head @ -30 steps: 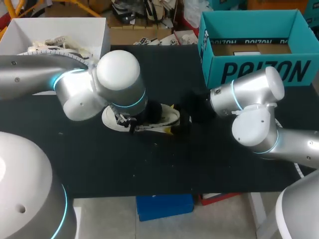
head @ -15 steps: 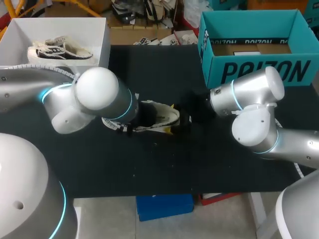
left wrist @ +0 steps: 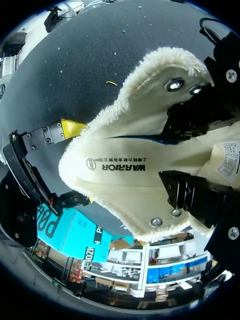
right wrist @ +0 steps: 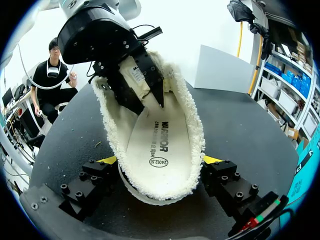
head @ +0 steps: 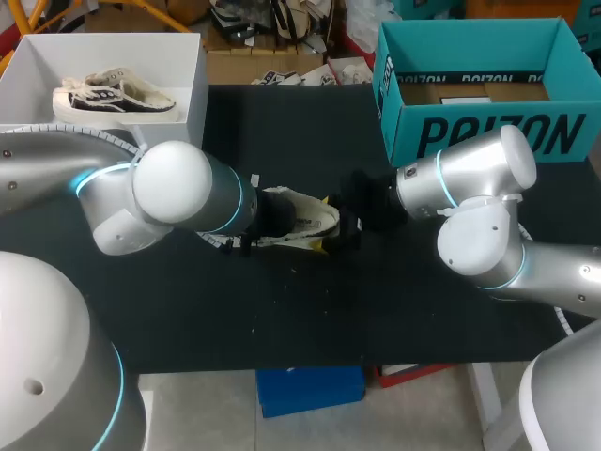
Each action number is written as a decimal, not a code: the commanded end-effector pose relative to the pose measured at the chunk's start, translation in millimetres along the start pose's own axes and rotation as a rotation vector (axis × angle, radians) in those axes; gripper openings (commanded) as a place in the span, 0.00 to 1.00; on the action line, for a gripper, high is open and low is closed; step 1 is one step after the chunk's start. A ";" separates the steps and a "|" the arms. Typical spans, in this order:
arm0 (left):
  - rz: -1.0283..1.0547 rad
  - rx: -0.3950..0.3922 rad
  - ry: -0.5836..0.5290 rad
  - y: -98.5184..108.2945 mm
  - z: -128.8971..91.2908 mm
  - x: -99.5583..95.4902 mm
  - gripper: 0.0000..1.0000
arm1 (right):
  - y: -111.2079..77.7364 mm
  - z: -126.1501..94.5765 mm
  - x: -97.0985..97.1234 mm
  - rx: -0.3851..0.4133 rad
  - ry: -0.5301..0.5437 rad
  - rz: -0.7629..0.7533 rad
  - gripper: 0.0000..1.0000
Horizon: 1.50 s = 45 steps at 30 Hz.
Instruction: Take the shoe out of the shoebox, open the shoe tongue, remove and reinsert the insole, then place the shoe into the shoebox
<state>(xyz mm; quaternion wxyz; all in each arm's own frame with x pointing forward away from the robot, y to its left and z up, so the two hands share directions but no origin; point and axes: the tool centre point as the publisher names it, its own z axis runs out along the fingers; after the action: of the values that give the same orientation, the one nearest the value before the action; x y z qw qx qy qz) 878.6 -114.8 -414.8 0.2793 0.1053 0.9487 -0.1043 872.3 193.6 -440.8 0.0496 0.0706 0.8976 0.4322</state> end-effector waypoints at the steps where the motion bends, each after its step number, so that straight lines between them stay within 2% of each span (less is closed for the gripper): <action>1: -0.005 0.000 -0.009 1.9 78.3 3.6 0.35 | -2.1 1.0 -0.5 0.004 0.000 0.002 0.00; 2: -0.009 0.001 -0.002 0.7 79.0 3.0 0.33 | -2.1 1.0 -0.5 0.004 0.000 0.002 0.00; 5: -0.013 -0.001 0.000 -1.9 79.7 2.5 0.16 | -2.1 1.0 -0.5 0.004 0.000 0.002 0.00; 6: -0.015 -0.001 0.001 -2.8 79.7 2.3 0.04 | -2.1 1.0 -0.5 0.004 0.000 0.002 0.00; 7: -0.017 -0.001 0.002 -3.5 79.4 2.1 0.00 | -2.1 1.0 -0.5 0.004 0.000 0.002 0.00; 15: -0.042 0.033 0.029 -7.6 63.8 1.7 0.00 | -2.1 1.0 -0.5 0.004 0.000 0.002 0.00; 21: -0.061 0.100 0.138 -6.3 45.6 6.1 0.00 | -2.1 1.0 -0.5 0.004 0.000 0.002 0.00; 28: -0.067 0.127 0.236 -7.3 30.9 14.8 0.00 | -2.1 1.0 -0.5 0.004 0.000 0.002 0.00; 35: -0.062 0.199 0.333 -14.0 14.7 16.5 0.00 | -2.1 1.0 -0.5 0.004 0.000 0.002 0.00; 40: -0.067 0.245 0.442 -17.1 6.4 16.3 0.00 | -2.1 1.0 -0.5 0.004 0.000 0.002 0.00; 45: -0.063 0.242 0.504 -21.9 -4.7 18.3 0.00 | -2.1 1.0 -0.5 0.004 0.000 0.002 0.00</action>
<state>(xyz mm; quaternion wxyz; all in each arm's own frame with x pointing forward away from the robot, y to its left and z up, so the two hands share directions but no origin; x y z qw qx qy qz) 856.0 -126.9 -421.4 0.0394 0.1243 0.9709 -0.2010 872.4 190.3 -441.0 0.0492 0.0711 0.8978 0.4319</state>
